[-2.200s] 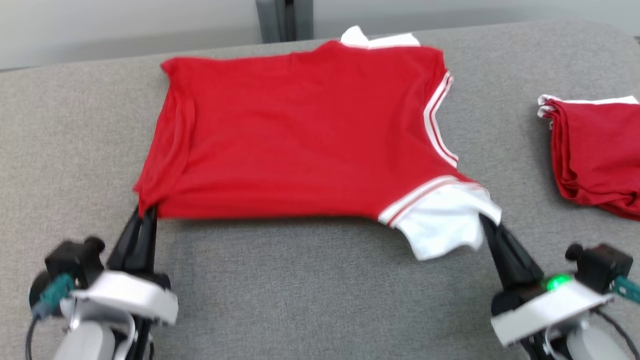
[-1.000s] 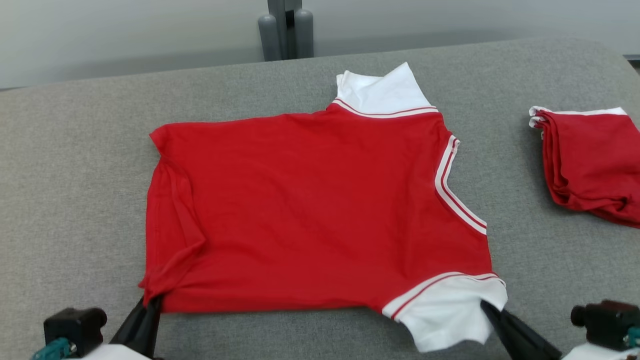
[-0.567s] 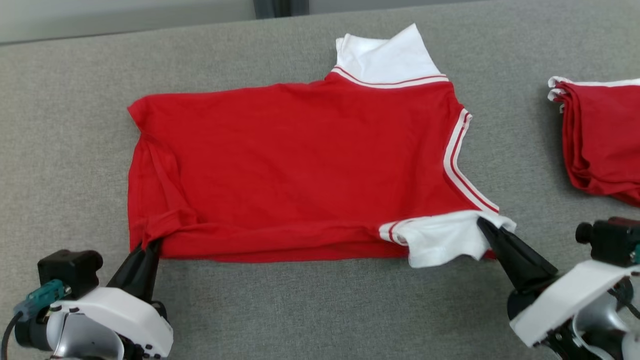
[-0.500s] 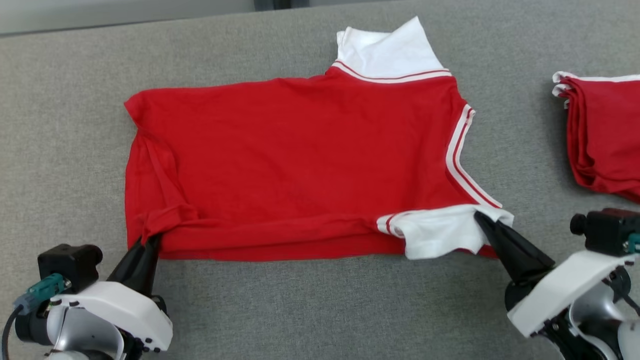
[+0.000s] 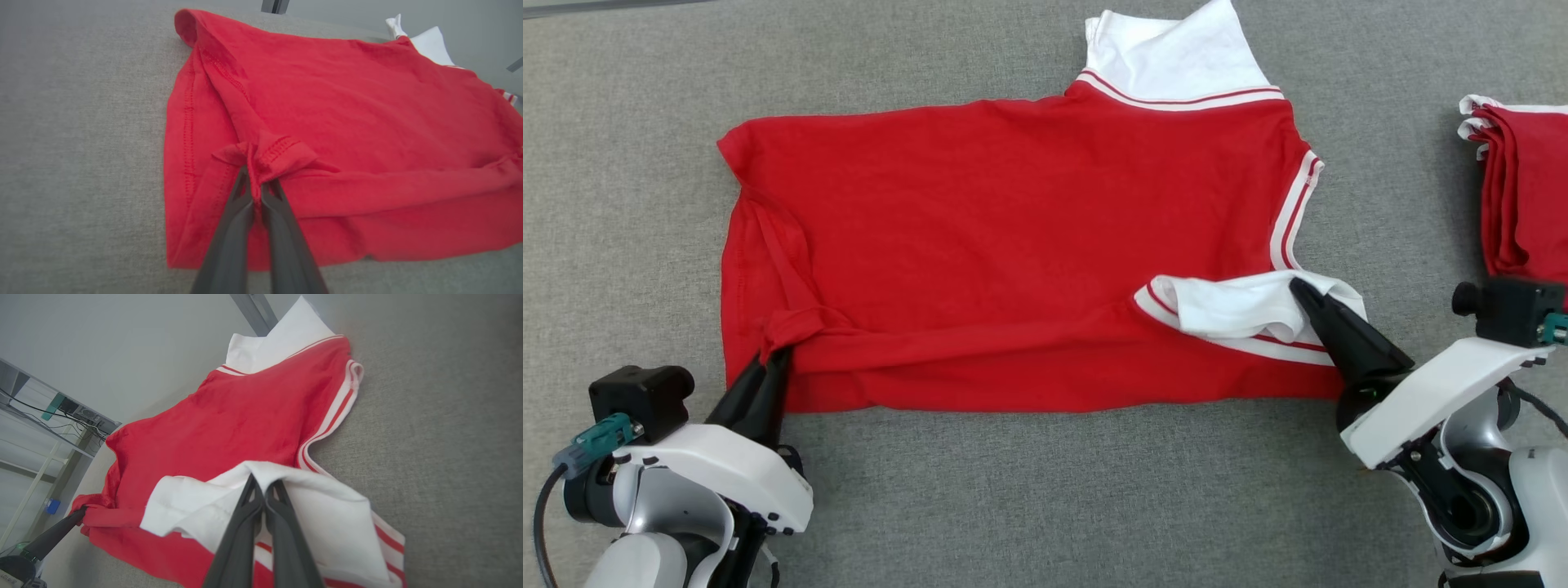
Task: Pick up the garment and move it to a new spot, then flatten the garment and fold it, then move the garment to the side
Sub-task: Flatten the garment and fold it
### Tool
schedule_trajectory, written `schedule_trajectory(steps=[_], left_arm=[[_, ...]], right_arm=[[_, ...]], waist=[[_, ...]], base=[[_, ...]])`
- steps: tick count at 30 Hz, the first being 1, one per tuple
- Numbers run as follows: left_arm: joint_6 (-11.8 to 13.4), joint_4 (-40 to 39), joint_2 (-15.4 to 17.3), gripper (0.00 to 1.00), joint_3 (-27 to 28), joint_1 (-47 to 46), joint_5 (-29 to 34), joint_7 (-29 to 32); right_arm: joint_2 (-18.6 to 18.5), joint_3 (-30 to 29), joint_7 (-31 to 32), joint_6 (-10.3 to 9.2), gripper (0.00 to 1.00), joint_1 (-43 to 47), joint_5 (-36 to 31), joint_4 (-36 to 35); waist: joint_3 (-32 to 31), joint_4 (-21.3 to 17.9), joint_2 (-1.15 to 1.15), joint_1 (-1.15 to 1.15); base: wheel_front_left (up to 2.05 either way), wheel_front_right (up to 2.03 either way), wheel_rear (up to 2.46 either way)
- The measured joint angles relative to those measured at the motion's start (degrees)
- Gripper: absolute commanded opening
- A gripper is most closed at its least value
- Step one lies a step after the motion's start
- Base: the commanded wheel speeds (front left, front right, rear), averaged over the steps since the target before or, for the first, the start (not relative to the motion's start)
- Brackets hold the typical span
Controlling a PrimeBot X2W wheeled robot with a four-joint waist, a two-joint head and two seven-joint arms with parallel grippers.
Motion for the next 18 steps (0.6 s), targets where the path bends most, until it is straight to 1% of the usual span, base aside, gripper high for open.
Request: schedule_trajectory(steps=[1,4,6,11,15,18], left_arm=[[0.01,0.07,-0.2,1.0,0.16,-0.13,-0.03,-0.67],[0.11,0.23,-0.47,1.0,0.34,-0.35,0.02,-1.8],[0.56,0.2,-0.87,1.0,0.9,-0.8,0.21,-3.5],[2.08,-1.16,-2.08,1.0,2.59,-1.2,2.4,-10.33],[3.92,-3.04,-2.02,1.0,4.02,-2.19,5.77,-16.24],[5.0,-4.64,-1.7,1.0,4.44,-2.19,8.46,-19.78]], right_arm=[[0.15,-0.18,-0.75,0.0,1.0,-0.19,0.74,0.27],[0.32,-0.37,-2.23,0.0,1.0,-0.59,1.96,0.51],[0.54,-0.79,-4.55,0.0,1.0,-0.65,2.63,0.67],[1.23,-2.66,-12.92,0.0,1.0,-0.63,2.96,0.1],[1.09,-4.11,-21.56,0.0,1.0,-0.29,-1.58,-1.86],[1.09,-4.33,-26.6,0.0,1.0,0.96,-6.31,-3.5]], waist=[[-0.01,0.06,0.0,0.0],[-0.11,0.17,0.0,0.0],[-0.31,0.23,0.0,0.0],[-1.1,0.4,0.0,0.0],[-2.26,0.42,0.0,0.0],[-3.41,0.33,0.0,0.0]], base=[[0.0,0.0,0.0],[0.0,0.0,0.0],[0.0,0.0,0.0],[0.0,0.0,0.0],[0.0,0.0,0.0],[0.0,0.0,0.0]])
